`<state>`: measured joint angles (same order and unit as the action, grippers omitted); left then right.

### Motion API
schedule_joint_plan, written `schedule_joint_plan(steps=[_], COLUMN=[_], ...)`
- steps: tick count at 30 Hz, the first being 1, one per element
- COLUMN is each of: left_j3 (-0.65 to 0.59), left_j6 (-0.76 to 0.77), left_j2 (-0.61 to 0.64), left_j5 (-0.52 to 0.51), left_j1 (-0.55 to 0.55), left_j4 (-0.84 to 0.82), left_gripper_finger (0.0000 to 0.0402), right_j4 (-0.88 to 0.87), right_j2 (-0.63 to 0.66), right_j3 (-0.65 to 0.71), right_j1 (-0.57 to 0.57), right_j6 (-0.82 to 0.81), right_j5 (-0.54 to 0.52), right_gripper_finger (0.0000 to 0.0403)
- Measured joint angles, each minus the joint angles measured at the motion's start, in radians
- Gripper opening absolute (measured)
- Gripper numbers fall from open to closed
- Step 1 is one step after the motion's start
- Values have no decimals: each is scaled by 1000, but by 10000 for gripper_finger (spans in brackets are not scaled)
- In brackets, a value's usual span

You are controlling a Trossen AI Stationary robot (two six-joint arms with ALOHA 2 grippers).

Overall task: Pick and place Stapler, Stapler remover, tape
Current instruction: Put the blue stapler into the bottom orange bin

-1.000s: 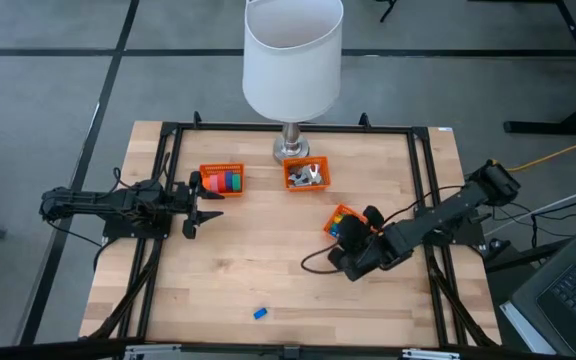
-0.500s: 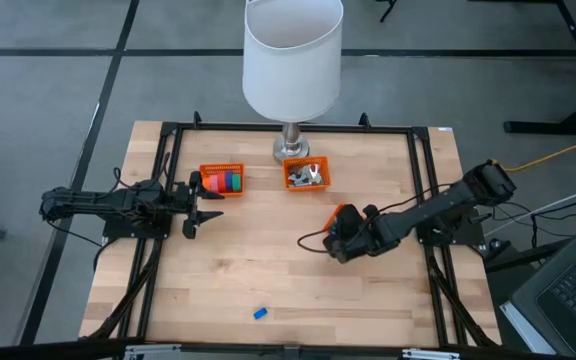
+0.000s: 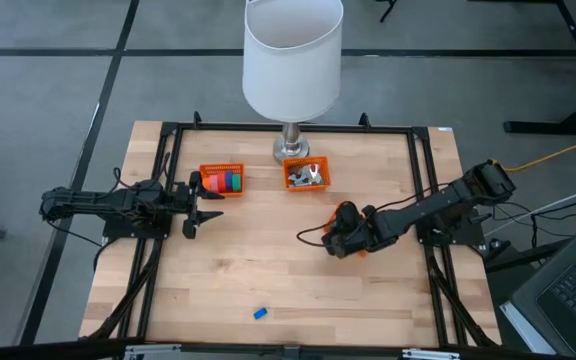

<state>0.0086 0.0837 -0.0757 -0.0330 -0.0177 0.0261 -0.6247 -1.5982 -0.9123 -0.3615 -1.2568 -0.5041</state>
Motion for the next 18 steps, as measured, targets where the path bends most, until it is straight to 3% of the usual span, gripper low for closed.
schedule_joint_plan(steps=[9, 18], left_j3=[0, 0], left_j6=[0, 0], left_j2=[0, 0], left_j5=[0, 0], left_j1=[0, 0], left_j4=[0, 0], left_gripper_finger=[219, 219], right_j4=[30, 20], right_j2=[0, 0], right_j3=[-17, -109], right_j1=[25, 22], right_j6=[32, 142], right_j5=[30, 38], right_gripper_finger=[205, 210])
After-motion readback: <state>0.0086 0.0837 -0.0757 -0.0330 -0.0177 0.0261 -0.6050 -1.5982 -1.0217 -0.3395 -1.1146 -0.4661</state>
